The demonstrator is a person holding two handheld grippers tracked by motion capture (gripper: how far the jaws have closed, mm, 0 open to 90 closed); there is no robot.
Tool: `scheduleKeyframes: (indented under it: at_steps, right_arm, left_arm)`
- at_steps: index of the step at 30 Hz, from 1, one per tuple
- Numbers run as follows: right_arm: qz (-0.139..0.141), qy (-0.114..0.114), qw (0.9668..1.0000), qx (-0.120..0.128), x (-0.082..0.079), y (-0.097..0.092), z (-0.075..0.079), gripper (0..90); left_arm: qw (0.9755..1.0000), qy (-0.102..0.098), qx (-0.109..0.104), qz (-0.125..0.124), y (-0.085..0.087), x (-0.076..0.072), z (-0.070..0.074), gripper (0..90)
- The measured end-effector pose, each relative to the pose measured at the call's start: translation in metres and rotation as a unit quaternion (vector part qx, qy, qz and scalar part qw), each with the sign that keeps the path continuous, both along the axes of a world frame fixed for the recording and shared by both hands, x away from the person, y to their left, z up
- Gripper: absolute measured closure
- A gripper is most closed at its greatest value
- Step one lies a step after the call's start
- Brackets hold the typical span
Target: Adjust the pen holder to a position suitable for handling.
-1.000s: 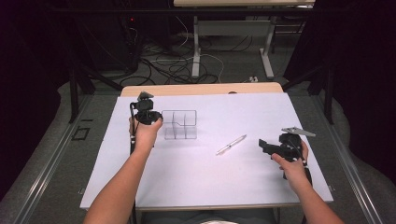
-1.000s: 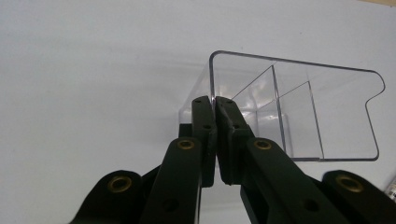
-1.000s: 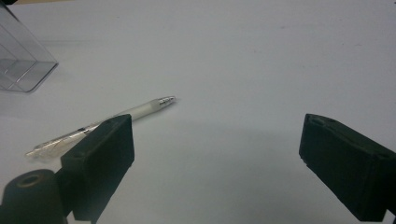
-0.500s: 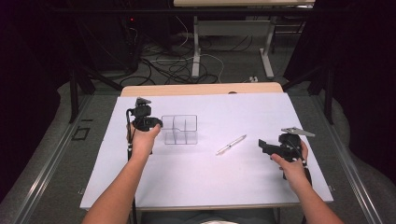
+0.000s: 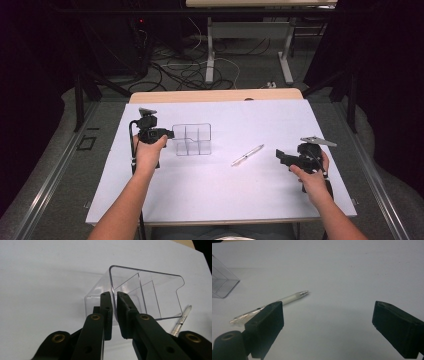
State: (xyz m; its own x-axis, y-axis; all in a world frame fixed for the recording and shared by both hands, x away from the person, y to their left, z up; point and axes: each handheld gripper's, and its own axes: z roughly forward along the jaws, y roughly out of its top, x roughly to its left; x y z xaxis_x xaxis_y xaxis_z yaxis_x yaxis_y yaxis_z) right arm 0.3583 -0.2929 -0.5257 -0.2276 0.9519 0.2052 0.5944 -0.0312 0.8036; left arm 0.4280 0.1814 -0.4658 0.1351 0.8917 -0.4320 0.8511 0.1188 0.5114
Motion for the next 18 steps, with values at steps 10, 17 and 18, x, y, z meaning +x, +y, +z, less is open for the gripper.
scheduleKeyframes:
  at_steps: [10, 17, 18]
  right_arm:
    - [0.001, 0.01, 0.9997, 0.023, -0.001, 0.006, 0.002, 10.8]
    - [-0.012, 0.022, 0.999, 0.036, -0.001, 0.01, 0.002, 10.8]
    - [-0.012, 0.021, 0.999, 0.038, -0.001, 0.01, 0.002, 10.9]
  left_arm:
    - [0.9986, -0.045, -0.011, -0.024, 0.008, -0.009, -0.002, 67.0]
    - [0.9946, -0.086, -0.017, -0.056, 0.007, -0.016, -0.004, 56.6]
    - [0.9934, -0.093, -0.016, -0.065, 0.007, -0.018, -0.004, 54.5]
